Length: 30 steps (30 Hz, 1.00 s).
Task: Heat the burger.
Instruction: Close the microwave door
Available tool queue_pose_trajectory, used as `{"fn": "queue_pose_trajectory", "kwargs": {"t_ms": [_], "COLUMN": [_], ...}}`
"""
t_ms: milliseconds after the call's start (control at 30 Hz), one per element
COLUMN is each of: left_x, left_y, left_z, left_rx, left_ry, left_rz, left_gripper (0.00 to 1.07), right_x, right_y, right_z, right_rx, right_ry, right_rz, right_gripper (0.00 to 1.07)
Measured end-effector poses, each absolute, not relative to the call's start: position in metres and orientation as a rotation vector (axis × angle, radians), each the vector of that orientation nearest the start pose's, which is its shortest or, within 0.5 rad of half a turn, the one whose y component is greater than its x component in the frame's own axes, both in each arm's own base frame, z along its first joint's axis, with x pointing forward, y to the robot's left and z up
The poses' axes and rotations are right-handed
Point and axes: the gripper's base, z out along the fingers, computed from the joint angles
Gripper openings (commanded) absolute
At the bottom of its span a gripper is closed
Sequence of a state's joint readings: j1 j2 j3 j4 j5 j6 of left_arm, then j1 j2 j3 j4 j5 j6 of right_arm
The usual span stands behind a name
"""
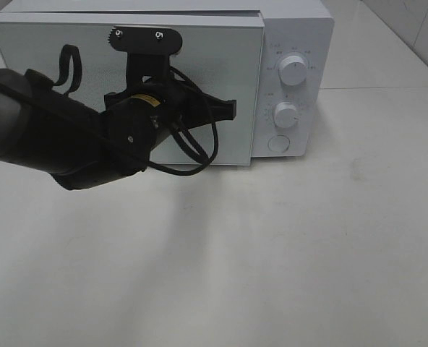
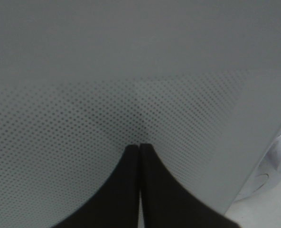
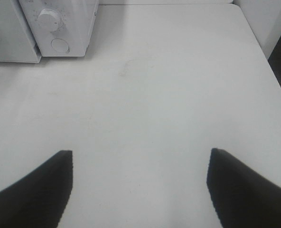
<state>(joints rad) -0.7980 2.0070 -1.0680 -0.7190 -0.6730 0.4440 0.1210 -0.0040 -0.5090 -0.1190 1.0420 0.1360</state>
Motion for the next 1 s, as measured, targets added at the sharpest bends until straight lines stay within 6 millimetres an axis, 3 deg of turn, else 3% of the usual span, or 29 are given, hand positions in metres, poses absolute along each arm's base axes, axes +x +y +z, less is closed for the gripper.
{"fn": "queue_pose_trajectory", "kwargs": {"t_ms": [267, 600, 867, 1000], "left_x": [0.327, 0.339, 0.334, 0.316], "left_y": [-0.283, -0.282, -0.286, -0.287], "left_z": [0.154, 0.155, 0.164, 0.174], "left_rx": [0.307, 0.313, 0.374, 0.406], "left_ry": [1.896, 1.935, 1.906, 1.858], "left_rz": [-0.285, -0.308, -0.285, -0.261], "left_gripper": [0.0, 0.0, 0.0, 0.0], "right_x": [-0.005, -0.005, -0.005, -0.005], "right_y": [-0.01, -0.01, -0.01, -0.01], "right_z": [0.282, 0.282, 0.282, 0.282], "right_rx": [0.02, 0.02, 0.02, 0.02], "right_ry": [2.007, 2.007, 2.007, 2.007], "right_rz": [0.023, 0.024, 0.024, 0.024], "right_gripper": [0.76, 0.76, 0.76, 0.76]}}
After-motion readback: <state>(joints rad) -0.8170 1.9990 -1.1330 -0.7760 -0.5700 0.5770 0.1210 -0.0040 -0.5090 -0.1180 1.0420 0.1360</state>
